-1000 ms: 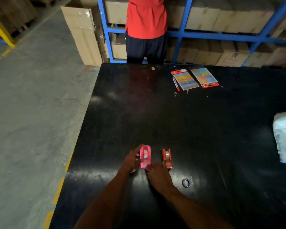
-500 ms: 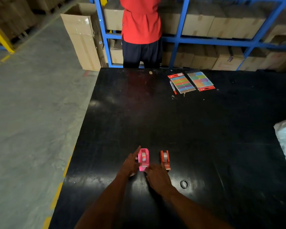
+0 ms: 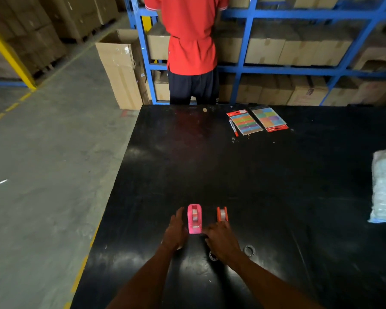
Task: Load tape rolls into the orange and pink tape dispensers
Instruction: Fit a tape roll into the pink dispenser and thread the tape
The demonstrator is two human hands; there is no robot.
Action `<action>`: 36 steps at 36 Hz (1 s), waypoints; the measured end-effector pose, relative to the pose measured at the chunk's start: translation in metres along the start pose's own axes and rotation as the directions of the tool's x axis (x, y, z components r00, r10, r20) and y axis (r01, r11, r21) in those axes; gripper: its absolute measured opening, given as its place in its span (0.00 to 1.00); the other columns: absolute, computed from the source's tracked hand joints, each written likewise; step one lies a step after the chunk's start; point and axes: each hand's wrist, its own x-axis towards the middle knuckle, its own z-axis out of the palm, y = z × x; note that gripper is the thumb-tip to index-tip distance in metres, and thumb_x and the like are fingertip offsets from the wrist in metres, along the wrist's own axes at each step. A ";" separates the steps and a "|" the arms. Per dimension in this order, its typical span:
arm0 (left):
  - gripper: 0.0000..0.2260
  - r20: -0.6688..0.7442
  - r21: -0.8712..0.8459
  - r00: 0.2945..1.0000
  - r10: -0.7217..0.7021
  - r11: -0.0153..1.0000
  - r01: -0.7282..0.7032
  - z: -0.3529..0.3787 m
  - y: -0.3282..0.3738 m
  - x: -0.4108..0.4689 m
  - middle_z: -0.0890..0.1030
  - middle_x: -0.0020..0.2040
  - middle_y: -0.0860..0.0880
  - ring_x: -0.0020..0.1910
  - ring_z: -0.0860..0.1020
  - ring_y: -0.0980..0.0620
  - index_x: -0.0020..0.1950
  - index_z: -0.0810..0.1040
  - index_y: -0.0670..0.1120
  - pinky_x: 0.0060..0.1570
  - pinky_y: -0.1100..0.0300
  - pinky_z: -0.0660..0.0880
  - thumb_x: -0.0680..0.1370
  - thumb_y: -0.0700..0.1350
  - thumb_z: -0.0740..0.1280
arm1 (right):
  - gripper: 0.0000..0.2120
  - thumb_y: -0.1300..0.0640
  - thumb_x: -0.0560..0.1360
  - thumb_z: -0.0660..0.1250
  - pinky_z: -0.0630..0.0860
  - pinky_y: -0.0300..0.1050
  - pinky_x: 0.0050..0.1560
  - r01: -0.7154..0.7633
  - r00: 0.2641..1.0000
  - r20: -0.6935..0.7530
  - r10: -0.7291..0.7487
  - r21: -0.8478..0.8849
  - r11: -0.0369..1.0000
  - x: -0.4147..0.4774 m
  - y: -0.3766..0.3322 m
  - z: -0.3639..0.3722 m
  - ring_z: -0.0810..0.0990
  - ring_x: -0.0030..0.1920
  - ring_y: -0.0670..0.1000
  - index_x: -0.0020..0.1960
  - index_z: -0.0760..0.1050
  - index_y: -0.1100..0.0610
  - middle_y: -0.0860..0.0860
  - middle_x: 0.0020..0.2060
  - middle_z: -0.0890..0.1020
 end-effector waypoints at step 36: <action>0.12 0.200 0.359 0.965 0.169 0.904 -0.233 0.093 -0.002 -0.060 0.74 0.61 0.51 0.57 0.75 0.52 0.60 0.75 0.56 0.56 0.61 0.72 0.77 0.50 0.65 | 0.15 0.52 0.77 0.64 0.71 0.42 0.55 -0.279 0.948 0.230 0.220 0.271 0.921 -0.095 0.084 0.027 0.75 0.58 0.53 0.64 0.72 0.51 0.52 0.62 0.74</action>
